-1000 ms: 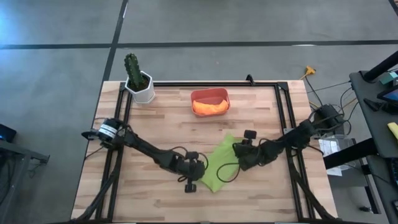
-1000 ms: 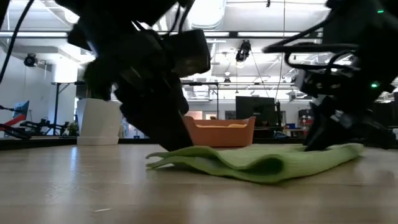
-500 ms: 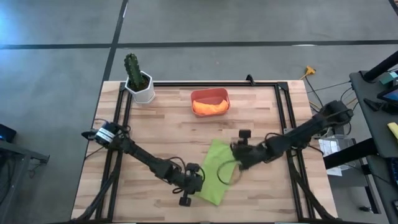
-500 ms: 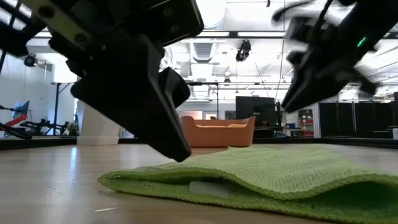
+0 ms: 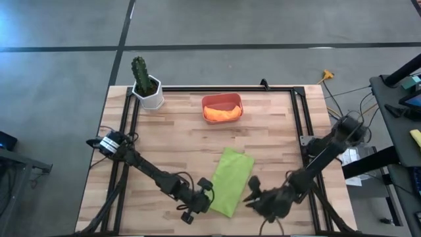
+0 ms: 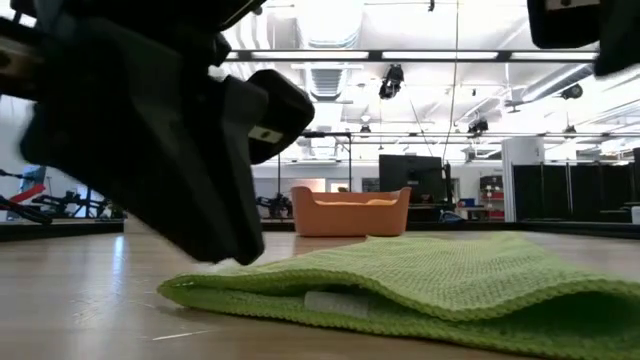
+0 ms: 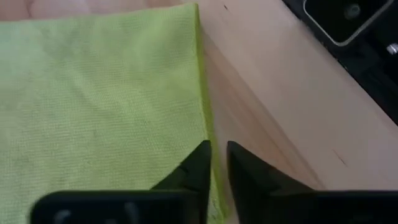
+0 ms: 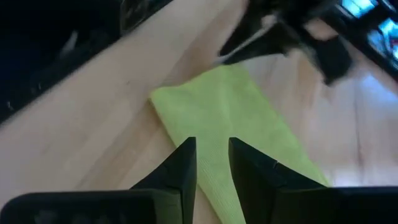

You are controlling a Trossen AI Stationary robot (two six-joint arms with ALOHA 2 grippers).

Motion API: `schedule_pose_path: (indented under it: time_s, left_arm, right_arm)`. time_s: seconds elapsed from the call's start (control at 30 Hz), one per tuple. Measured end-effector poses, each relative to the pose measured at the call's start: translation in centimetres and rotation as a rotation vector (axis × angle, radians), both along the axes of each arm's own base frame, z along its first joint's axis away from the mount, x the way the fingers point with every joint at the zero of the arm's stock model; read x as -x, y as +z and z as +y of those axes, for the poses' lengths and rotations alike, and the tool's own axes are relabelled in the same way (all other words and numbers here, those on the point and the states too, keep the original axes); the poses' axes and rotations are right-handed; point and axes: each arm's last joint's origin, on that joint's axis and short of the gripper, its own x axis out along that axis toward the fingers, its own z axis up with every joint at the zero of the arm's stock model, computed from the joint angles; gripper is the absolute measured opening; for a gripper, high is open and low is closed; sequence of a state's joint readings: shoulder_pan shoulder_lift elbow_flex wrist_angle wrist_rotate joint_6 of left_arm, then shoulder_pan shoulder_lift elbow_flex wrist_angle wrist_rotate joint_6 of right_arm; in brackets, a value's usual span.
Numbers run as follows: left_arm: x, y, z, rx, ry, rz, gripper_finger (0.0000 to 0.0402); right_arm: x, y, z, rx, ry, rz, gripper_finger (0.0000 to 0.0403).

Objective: Roll microfiber towels into tight, uniform cylinder then place into a basket
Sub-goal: Fold the green microfiber cloth

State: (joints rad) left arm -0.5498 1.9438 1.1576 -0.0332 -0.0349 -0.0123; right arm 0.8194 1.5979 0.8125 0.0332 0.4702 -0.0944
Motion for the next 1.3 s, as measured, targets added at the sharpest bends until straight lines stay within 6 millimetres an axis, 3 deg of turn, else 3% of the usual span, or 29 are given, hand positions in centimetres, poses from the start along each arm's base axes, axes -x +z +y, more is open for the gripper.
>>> schedule_pose_path:
  time_s: [0.27,0.43,0.67,0.83,1.1,1.3]
  left_arm:
    - [0.4,-0.2,-0.2,-0.042,0.008,0.012,0.0153]
    - [1.0,-0.1,-0.8,-0.119,0.002,-0.013,0.0191]
    - [1.7,-0.3,-1.3,-0.162,-0.003,-0.001,0.0197]
    - [2.0,-0.3,-1.8,-0.166,-0.025,-0.004,0.0197]
    - [2.0,-0.2,-1.9,-0.189,-0.055,-0.018,0.0197]
    - [2.1,-0.2,-1.9,-0.194,-0.063,-0.020,0.0197]
  right_arm:
    - [-3.9,-2.8,4.4,0.181,0.086,0.072,0.0148]
    - [-5.3,-3.3,6.0,0.199,0.072,0.115,0.0183]
    - [-7.1,-5.5,8.0,0.328,0.116,0.169,0.0175]
    - [-7.8,-5.7,8.7,0.387,0.064,0.205,0.0147]
    - [-8.0,-5.8,8.0,0.430,0.009,0.211,0.0093]
    - [-8.0,-6.0,7.7,0.421,-0.013,0.215,0.0087]
